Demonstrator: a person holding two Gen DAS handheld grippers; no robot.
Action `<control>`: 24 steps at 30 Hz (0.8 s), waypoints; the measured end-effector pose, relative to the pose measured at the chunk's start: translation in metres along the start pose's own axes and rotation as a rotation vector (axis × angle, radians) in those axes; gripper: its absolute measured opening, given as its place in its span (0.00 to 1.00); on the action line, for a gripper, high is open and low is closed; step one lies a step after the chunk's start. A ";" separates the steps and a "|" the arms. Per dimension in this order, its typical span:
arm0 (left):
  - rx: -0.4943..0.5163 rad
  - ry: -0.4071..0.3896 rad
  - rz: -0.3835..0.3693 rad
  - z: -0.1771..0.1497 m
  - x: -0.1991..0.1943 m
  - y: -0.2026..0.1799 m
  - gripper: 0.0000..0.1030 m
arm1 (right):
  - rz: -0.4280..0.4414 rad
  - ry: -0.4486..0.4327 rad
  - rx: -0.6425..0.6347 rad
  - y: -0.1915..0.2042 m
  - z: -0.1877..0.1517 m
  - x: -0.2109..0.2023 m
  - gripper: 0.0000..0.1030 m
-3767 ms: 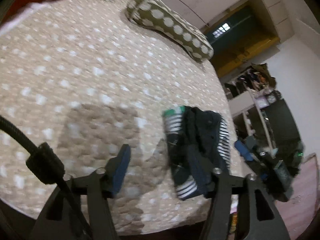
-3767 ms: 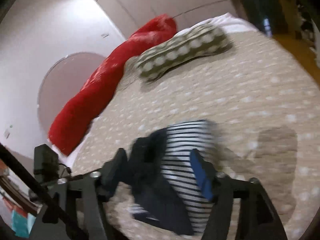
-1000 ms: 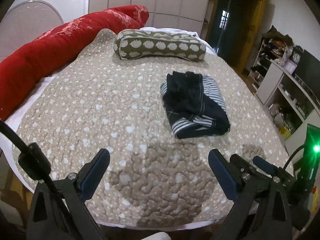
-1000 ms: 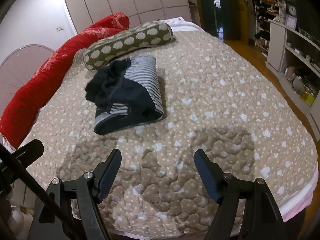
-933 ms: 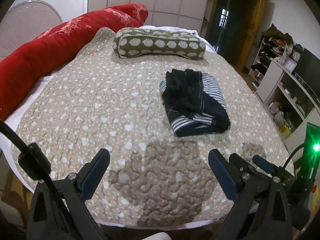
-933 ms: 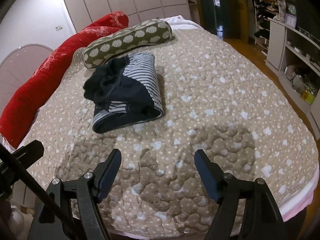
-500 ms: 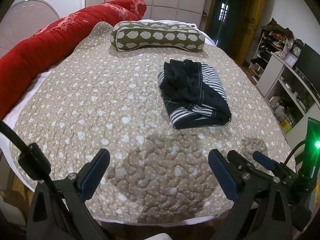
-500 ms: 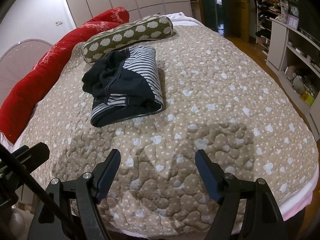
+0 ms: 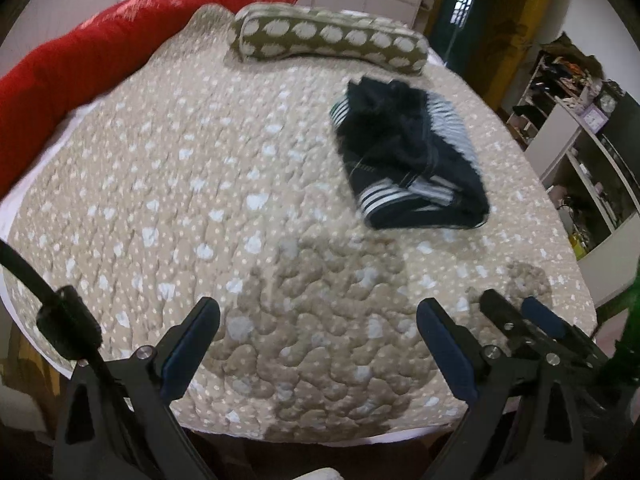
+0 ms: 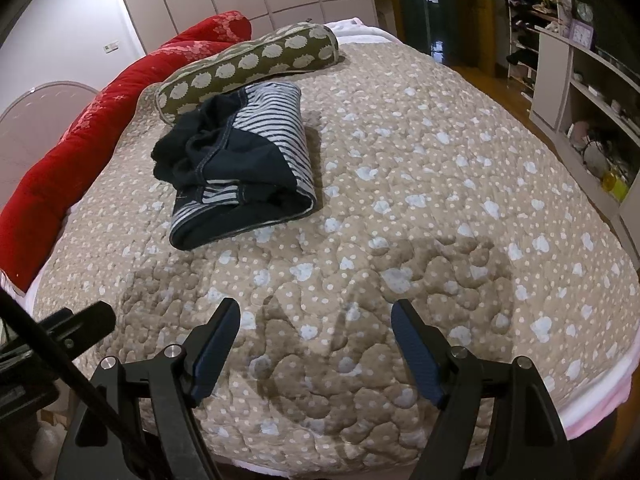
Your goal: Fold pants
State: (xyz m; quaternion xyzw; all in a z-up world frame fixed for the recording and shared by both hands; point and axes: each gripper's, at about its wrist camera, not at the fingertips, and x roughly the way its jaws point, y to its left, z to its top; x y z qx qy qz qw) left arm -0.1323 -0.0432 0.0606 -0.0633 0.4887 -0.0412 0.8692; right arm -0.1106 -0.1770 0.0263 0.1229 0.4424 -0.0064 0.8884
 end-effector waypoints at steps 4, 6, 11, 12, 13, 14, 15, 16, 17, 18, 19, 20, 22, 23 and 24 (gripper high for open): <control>-0.004 0.016 0.003 -0.001 0.009 0.002 0.95 | 0.000 -0.006 0.000 -0.001 -0.001 0.002 0.80; 0.004 0.014 0.007 -0.002 0.011 0.001 0.95 | 0.004 -0.013 -0.002 0.000 -0.001 0.002 0.80; 0.005 0.015 0.009 -0.001 0.014 0.003 0.95 | -0.019 -0.031 -0.025 0.002 0.000 0.003 0.80; 0.003 0.016 0.009 -0.001 0.015 0.003 0.95 | -0.027 -0.036 -0.031 0.002 0.000 0.003 0.80; 0.002 0.014 0.007 0.000 0.016 0.003 0.95 | -0.031 -0.038 -0.033 0.002 0.000 0.003 0.80; 0.001 0.012 0.004 0.000 0.016 0.003 0.95 | -0.036 -0.041 -0.035 0.002 0.000 0.003 0.80; 0.001 0.009 0.002 -0.001 0.016 0.003 0.95 | -0.038 -0.041 -0.035 0.002 0.000 0.004 0.80; 0.003 0.008 0.003 -0.001 0.016 0.003 0.95 | -0.039 -0.041 -0.038 0.002 0.000 0.004 0.80; 0.005 0.008 0.002 -0.001 0.017 0.003 0.95 | -0.041 -0.041 -0.042 0.002 0.000 0.005 0.80; 0.008 0.008 0.001 -0.001 0.017 0.002 0.95 | -0.046 -0.041 -0.049 0.004 0.000 0.005 0.80; 0.011 0.009 0.001 -0.001 0.018 0.002 0.95 | -0.052 -0.043 -0.059 0.005 0.000 0.005 0.80; 0.015 0.011 0.001 -0.001 0.019 0.002 0.95 | -0.057 -0.044 -0.070 0.006 -0.001 0.006 0.80; 0.018 0.016 -0.002 -0.001 0.020 0.001 0.95 | -0.060 -0.045 -0.083 0.008 -0.001 0.007 0.80; 0.019 0.017 -0.003 -0.001 0.021 0.001 0.95 | -0.060 -0.045 -0.086 0.008 -0.001 0.007 0.80; 0.019 0.019 -0.003 -0.001 0.021 0.001 0.95 | -0.059 -0.046 -0.088 0.008 -0.001 0.007 0.81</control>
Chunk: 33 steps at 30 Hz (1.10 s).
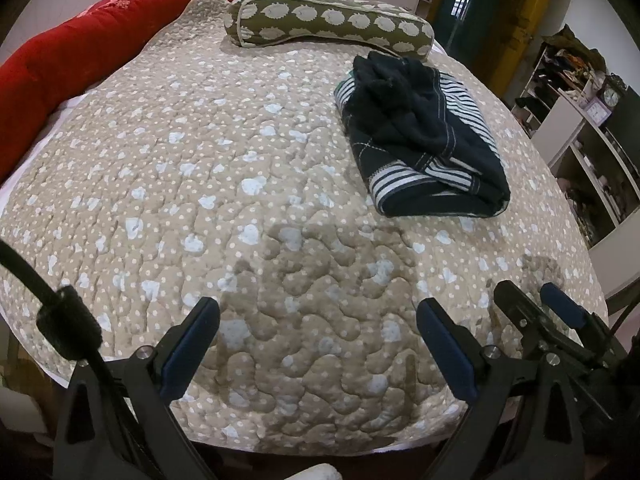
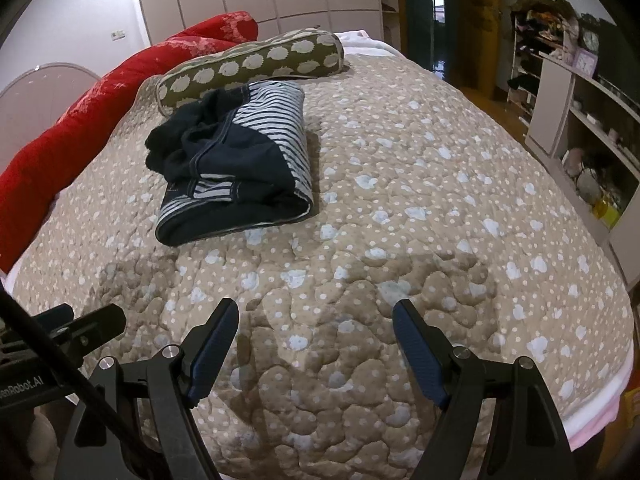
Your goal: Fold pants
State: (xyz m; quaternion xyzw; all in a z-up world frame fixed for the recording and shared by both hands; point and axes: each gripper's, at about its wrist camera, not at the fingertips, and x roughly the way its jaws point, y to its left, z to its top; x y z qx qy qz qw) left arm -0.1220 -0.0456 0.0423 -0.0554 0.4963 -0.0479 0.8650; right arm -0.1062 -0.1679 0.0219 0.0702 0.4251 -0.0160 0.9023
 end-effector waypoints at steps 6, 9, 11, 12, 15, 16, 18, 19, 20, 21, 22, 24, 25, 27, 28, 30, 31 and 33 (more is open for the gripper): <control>-0.007 0.017 -0.009 0.001 0.004 0.002 0.95 | -0.001 0.003 0.003 -0.001 0.000 0.001 0.81; -0.005 0.018 -0.010 0.001 0.004 0.002 0.95 | -0.002 0.003 0.003 -0.001 -0.001 0.001 0.81; -0.003 0.015 -0.010 0.001 0.004 0.001 0.95 | -0.003 0.003 0.002 0.000 -0.001 0.002 0.82; -0.003 0.014 -0.010 0.001 0.003 0.001 0.95 | -0.003 0.004 0.001 0.000 -0.001 0.002 0.82; -0.004 0.020 -0.011 0.000 0.004 0.001 0.95 | -0.003 0.004 0.002 0.000 -0.001 0.002 0.82; -0.006 0.024 -0.011 0.000 0.004 0.001 0.95 | -0.003 0.004 0.003 0.000 -0.001 0.002 0.82; -0.010 0.028 -0.013 0.000 0.005 0.001 0.95 | -0.003 0.004 0.003 0.000 -0.001 0.002 0.82; -0.011 0.030 -0.014 0.000 0.006 0.002 0.95 | -0.003 0.004 0.002 0.000 -0.001 0.002 0.82; -0.011 0.032 -0.015 0.000 0.007 0.002 0.95 | -0.003 0.004 0.002 0.000 -0.001 0.002 0.83; -0.011 0.034 -0.016 0.000 0.007 0.002 0.95 | -0.004 0.004 0.001 0.000 -0.001 0.002 0.83; -0.010 0.035 -0.017 0.001 0.008 0.002 0.95 | -0.004 0.004 0.000 0.001 -0.001 0.003 0.83; -0.010 0.035 -0.018 0.000 0.008 0.003 0.95 | -0.004 0.004 -0.001 0.000 -0.001 0.004 0.83; -0.011 0.035 -0.019 0.001 0.008 0.003 0.95 | -0.004 0.005 -0.001 0.000 -0.001 0.004 0.83; -0.013 0.036 -0.020 0.000 0.009 0.003 0.95 | -0.006 0.006 -0.005 0.000 -0.001 0.005 0.83; -0.014 0.037 -0.021 0.000 0.010 0.004 0.95 | -0.008 0.007 -0.008 0.001 -0.001 0.005 0.83; -0.019 0.039 -0.023 0.001 0.011 0.005 0.95 | -0.011 0.007 -0.011 0.001 -0.002 0.005 0.83; -0.021 0.040 -0.023 0.001 0.011 0.006 0.95 | -0.011 0.008 -0.012 0.001 -0.002 0.005 0.84; -0.023 0.041 -0.023 0.001 0.011 0.006 0.95 | -0.012 0.007 -0.012 0.001 -0.002 0.005 0.84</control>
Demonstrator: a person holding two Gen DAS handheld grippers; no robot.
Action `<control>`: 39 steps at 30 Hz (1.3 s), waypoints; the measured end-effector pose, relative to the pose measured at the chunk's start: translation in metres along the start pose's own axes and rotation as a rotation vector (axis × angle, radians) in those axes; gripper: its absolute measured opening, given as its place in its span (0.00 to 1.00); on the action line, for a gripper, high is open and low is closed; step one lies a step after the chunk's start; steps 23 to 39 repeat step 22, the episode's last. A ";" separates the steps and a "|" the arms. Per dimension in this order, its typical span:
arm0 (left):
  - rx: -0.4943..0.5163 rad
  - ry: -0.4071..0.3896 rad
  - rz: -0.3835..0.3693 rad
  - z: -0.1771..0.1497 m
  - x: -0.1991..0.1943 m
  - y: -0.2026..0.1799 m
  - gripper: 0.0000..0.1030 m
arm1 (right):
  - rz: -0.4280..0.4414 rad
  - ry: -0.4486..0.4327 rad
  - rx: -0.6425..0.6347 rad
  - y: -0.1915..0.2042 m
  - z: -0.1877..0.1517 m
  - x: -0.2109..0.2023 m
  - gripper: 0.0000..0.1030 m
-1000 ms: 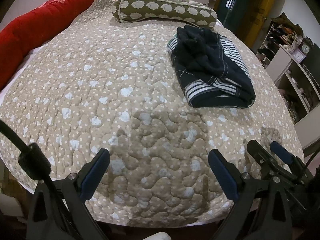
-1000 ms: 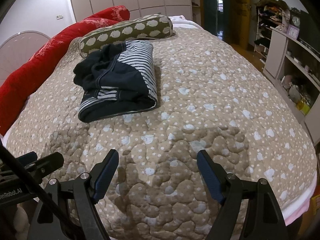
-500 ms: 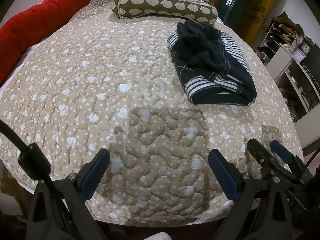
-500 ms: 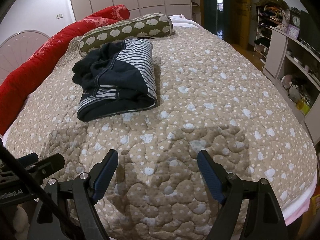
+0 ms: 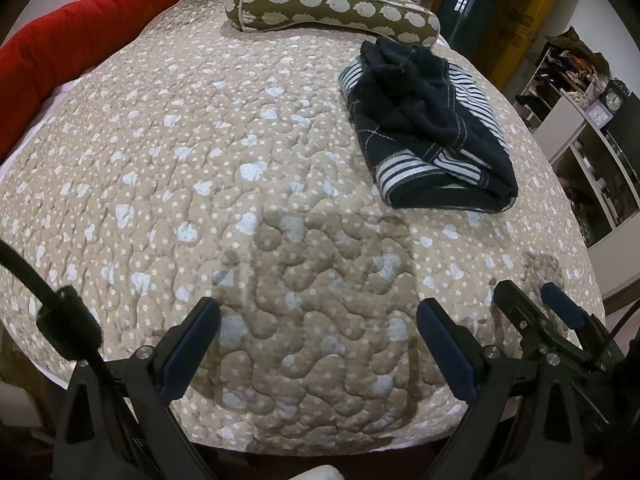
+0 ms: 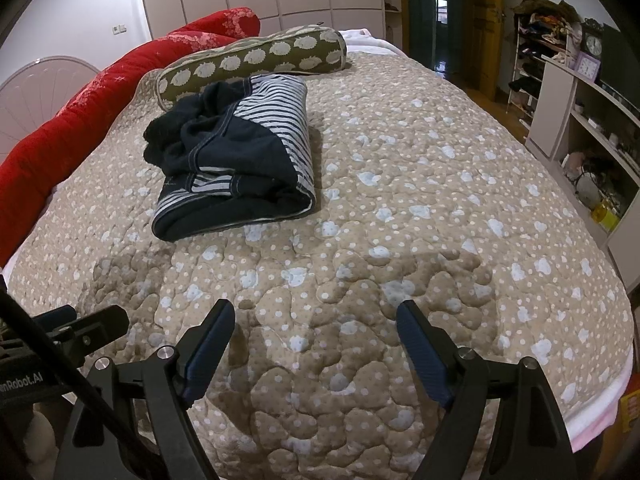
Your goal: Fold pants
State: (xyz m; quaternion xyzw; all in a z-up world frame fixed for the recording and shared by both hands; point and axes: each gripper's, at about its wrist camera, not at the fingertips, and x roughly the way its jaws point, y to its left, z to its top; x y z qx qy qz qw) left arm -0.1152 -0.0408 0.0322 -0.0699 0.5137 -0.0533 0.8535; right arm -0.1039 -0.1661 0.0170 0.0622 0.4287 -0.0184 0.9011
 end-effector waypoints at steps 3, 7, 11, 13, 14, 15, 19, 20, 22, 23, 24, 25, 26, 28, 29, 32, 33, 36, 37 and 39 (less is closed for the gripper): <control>0.001 0.000 0.001 0.000 0.000 0.000 0.95 | 0.001 0.000 -0.003 0.000 0.000 0.000 0.84; 0.001 0.001 0.003 0.000 0.000 -0.001 0.95 | 0.004 -0.003 -0.006 0.000 0.001 0.000 0.84; -0.001 -0.004 -0.001 0.000 0.000 0.000 0.95 | 0.008 -0.011 -0.014 0.002 0.001 -0.002 0.84; -0.006 -0.009 -0.005 0.001 0.000 0.001 0.95 | 0.013 -0.012 -0.027 0.004 0.004 -0.002 0.84; -0.008 -0.011 -0.005 0.001 -0.001 0.002 0.95 | 0.015 -0.016 -0.036 0.006 0.005 -0.002 0.84; -0.011 -0.011 -0.005 0.001 -0.001 0.004 0.95 | 0.017 -0.019 -0.042 0.008 0.005 -0.002 0.84; -0.006 -0.015 -0.008 0.003 -0.002 0.008 0.95 | 0.039 -0.027 -0.068 0.015 0.009 -0.002 0.84; -0.003 -0.020 -0.008 0.004 -0.004 0.009 0.95 | 0.044 -0.032 -0.071 0.016 0.010 -0.003 0.84; 0.005 -0.047 0.014 0.009 -0.009 0.012 0.95 | 0.044 -0.053 -0.069 0.012 0.014 -0.006 0.84; 0.005 -0.047 0.014 0.009 -0.009 0.012 0.95 | 0.044 -0.053 -0.069 0.012 0.014 -0.006 0.84; 0.005 -0.047 0.014 0.009 -0.009 0.012 0.95 | 0.044 -0.053 -0.069 0.012 0.014 -0.006 0.84; 0.005 -0.047 0.014 0.009 -0.009 0.012 0.95 | 0.044 -0.053 -0.069 0.012 0.014 -0.006 0.84; 0.005 -0.047 0.014 0.009 -0.009 0.012 0.95 | 0.044 -0.053 -0.069 0.012 0.014 -0.006 0.84; 0.005 -0.047 0.014 0.009 -0.009 0.012 0.95 | 0.044 -0.053 -0.069 0.012 0.014 -0.006 0.84; 0.005 -0.047 0.014 0.009 -0.009 0.012 0.95 | 0.044 -0.053 -0.069 0.012 0.014 -0.006 0.84; 0.005 -0.047 0.014 0.009 -0.009 0.012 0.95 | 0.044 -0.053 -0.069 0.012 0.014 -0.006 0.84; 0.005 -0.047 0.014 0.009 -0.009 0.012 0.95 | 0.044 -0.053 -0.069 0.012 0.014 -0.006 0.84; 0.005 -0.047 0.014 0.009 -0.009 0.012 0.95 | 0.044 -0.053 -0.069 0.012 0.014 -0.006 0.84; 0.005 -0.047 0.014 0.009 -0.009 0.012 0.95 | 0.044 -0.053 -0.069 0.012 0.014 -0.006 0.84; 0.005 -0.047 0.014 0.009 -0.009 0.012 0.95 | 0.044 -0.053 -0.069 0.012 0.014 -0.006 0.84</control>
